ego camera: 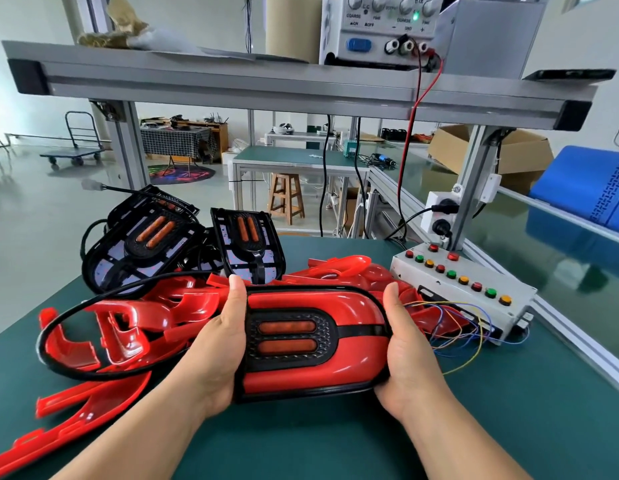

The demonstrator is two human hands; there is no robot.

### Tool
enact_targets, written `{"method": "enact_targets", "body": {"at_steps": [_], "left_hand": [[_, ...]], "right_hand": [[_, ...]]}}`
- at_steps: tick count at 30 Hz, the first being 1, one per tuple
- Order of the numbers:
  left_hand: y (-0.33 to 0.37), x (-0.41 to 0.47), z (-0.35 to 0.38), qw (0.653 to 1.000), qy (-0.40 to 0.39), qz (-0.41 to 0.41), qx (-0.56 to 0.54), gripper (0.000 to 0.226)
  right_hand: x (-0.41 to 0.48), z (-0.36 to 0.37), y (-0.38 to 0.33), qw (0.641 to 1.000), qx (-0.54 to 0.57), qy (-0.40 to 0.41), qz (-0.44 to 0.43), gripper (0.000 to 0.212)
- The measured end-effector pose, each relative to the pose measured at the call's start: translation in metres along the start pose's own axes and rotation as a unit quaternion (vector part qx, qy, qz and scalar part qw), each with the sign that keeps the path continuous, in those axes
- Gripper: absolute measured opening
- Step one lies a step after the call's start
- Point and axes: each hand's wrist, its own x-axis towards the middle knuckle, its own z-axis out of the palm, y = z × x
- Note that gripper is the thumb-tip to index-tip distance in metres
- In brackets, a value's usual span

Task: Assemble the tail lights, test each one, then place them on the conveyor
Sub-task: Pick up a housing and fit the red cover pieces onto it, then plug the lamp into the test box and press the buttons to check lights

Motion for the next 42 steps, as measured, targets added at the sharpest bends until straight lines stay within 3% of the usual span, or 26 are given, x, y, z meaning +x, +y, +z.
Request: {"method": "enact_targets", "body": {"at_steps": [4,7,11,17,21,30,34,36,37,39,40,42], "left_hand": [[0.006,-0.001,-0.001,0.999,-0.028,-0.018,-0.031,0.07],[0.008,-0.004,-0.006,0.999,-0.036,-0.009,-0.029,0.058],[0.012,-0.008,-0.016,0.997,-0.042,0.029,0.056,0.038],[0.019,-0.019,-0.02,0.972,-0.044,0.009,0.23,0.027],[0.02,-0.02,-0.019,0.967,-0.045,0.004,0.25,0.037],[0.026,-0.018,-0.022,0.946,0.017,0.058,0.318,0.033],[0.074,0.002,-0.061,0.885,0.176,0.173,0.396,0.007],[0.1,0.021,-0.083,0.827,0.241,0.206,0.463,0.006],[0.11,0.032,-0.092,0.781,0.264,0.21,0.526,0.009],[0.12,0.052,-0.103,0.678,0.277,0.199,0.652,0.015],[0.12,0.062,-0.106,0.649,0.262,0.184,0.69,0.017],[0.114,0.08,-0.111,0.624,0.218,0.152,0.734,0.022]], "right_hand": [[0.002,-0.001,-0.006,0.999,-0.009,0.022,0.037,0.068],[-0.003,-0.004,-0.014,0.992,-0.12,0.031,0.023,0.064],[-0.008,-0.015,-0.025,0.938,-0.344,0.02,-0.024,0.065],[-0.01,-0.03,-0.039,0.855,-0.519,0.015,0.006,0.05],[-0.014,-0.031,-0.041,0.823,-0.568,0.004,0.024,0.053],[-0.011,-0.032,-0.038,0.79,-0.613,0.013,-0.02,0.067],[-0.004,-0.036,-0.037,0.765,-0.643,0.007,-0.037,0.064],[-0.003,-0.038,-0.037,0.745,-0.665,0.007,-0.056,0.059],[-0.003,-0.037,-0.037,0.742,-0.667,0.006,-0.061,0.058],[-0.003,-0.036,-0.038,0.747,-0.661,0.014,-0.063,0.061],[-0.004,-0.035,-0.039,0.755,-0.652,0.026,-0.063,0.061],[-0.004,-0.035,-0.042,0.783,-0.614,0.067,-0.081,0.055]]}}
